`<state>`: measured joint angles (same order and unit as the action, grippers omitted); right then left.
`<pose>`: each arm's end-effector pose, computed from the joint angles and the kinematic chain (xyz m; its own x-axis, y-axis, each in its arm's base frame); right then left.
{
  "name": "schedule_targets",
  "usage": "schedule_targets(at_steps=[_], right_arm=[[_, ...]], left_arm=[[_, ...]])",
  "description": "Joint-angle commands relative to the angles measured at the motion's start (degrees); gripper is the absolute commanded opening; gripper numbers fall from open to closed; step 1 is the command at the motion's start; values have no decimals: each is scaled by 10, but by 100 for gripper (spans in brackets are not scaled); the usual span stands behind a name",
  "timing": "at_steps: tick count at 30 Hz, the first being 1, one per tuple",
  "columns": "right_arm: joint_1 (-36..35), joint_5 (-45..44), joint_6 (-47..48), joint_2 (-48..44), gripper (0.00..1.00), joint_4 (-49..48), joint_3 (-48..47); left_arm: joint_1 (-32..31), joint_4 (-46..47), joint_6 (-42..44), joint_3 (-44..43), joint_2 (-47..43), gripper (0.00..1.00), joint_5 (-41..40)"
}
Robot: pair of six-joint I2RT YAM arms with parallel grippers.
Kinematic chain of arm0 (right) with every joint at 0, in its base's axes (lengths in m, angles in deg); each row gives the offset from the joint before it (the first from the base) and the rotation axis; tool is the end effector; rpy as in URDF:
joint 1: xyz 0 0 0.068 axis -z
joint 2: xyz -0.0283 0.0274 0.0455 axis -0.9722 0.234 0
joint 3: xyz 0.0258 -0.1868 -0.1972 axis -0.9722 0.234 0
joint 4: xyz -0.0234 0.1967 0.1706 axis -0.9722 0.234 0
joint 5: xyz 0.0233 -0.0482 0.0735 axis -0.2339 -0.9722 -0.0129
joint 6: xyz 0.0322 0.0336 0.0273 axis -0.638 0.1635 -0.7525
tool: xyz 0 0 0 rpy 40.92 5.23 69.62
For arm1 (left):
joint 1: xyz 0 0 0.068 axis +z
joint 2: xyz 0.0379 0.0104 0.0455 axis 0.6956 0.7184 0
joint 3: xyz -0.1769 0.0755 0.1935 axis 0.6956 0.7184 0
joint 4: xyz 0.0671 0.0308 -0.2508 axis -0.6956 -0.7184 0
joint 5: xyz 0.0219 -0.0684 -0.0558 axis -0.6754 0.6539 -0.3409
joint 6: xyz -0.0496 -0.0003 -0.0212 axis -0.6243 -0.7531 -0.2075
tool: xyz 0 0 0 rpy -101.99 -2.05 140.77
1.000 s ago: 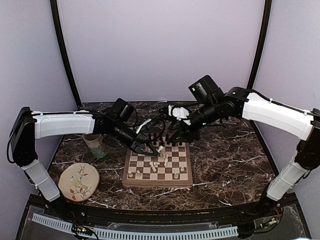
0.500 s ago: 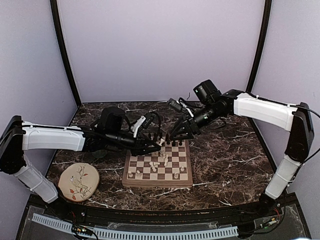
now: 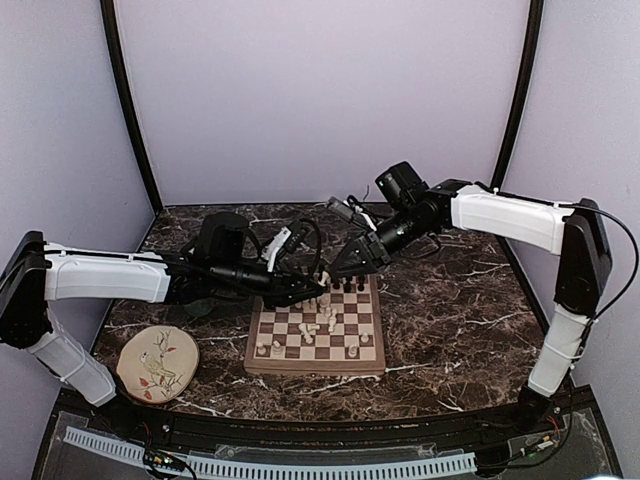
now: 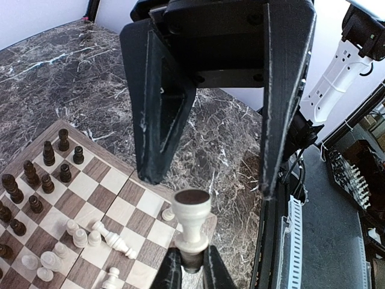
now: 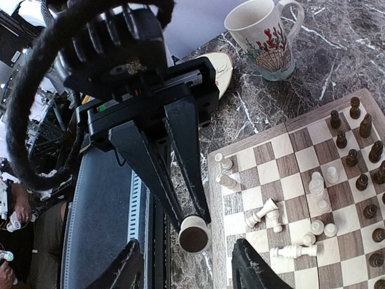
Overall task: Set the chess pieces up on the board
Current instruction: Pass from the left arm to the right
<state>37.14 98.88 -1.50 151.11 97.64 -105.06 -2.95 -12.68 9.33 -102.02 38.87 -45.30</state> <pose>0.2797 0.2680 0.2813 -0.5154 -0.5132 -0.6863 -0.8077 0.0233 0.5892 0.2149 -0.2585 0.2525 -0.4414 0.1903 -0.8769 0.8833 0.2641 -0.3873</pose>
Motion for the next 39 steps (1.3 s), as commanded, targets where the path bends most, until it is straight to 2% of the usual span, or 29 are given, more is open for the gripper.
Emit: schedule_targets(at_steps=[1, 10, 26, 31, 34, 39], right_arm=[[-2, 23, -15, 18, 48, -16, -26], [-5, 35, -21, 38, 35, -15, -34], [-9, 48, -22, 59, 22, -5, -42], [-10, 56, -23, 66, 12, -4, -42], [-9, 61, -27, 66, 9, -6, -42], [-2, 87, -53, 66, 9, -27, -40]], left_arm=[[-3, 10, 5, 0, -5, 4, 7], [-4, 2, 8, -4, -2, 5, 5], [-5, -4, 10, -11, 7, 5, 3], [-5, -6, 10, -11, 10, 5, -3], [-5, -13, 14, -12, 10, 12, -10], [-7, 5, 14, 12, -13, 34, -31]])
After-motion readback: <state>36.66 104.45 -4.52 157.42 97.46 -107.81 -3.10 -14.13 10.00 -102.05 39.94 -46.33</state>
